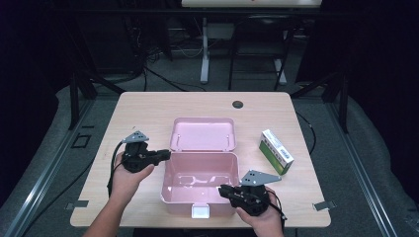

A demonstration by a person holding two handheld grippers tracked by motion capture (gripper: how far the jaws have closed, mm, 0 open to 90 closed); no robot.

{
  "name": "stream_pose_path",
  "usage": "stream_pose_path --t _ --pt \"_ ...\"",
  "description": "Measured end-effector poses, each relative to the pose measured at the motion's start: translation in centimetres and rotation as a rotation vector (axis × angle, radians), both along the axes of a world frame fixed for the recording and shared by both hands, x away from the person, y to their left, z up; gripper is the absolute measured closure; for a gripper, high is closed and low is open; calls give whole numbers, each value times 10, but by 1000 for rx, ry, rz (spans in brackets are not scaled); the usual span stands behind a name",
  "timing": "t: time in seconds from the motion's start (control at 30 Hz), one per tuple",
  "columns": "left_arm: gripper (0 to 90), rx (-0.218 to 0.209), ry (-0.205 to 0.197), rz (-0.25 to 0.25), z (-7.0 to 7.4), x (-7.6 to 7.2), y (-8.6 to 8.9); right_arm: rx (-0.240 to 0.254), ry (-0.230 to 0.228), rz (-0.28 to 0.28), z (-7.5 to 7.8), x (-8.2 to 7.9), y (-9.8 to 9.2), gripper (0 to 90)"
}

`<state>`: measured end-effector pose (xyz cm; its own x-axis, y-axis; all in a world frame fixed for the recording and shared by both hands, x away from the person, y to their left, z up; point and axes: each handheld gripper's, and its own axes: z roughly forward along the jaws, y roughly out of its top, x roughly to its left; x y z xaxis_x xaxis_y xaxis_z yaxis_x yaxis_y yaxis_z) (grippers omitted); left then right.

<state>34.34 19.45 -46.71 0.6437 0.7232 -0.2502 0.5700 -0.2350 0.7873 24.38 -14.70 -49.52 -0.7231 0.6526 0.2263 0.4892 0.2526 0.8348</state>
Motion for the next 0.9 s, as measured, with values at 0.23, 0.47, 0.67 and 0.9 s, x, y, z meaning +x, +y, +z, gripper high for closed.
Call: stream_pose_path --t 0.23,0.47,0.67,0.9 --pt "668 10 -47 24 15 -4 5 -19 -18 8 15 -4 -1 777" --pt "598 -24 -60 22 32 -10 16 -15 -24 -20 32 -4 -15 680" --pt "589 -18 -53 11 35 -10 27 -22 -17 -73 40 4 -29 594" --pt "598 31 -20 -20 33 -12 34 -82 -34 -93 49 13 -32 508"
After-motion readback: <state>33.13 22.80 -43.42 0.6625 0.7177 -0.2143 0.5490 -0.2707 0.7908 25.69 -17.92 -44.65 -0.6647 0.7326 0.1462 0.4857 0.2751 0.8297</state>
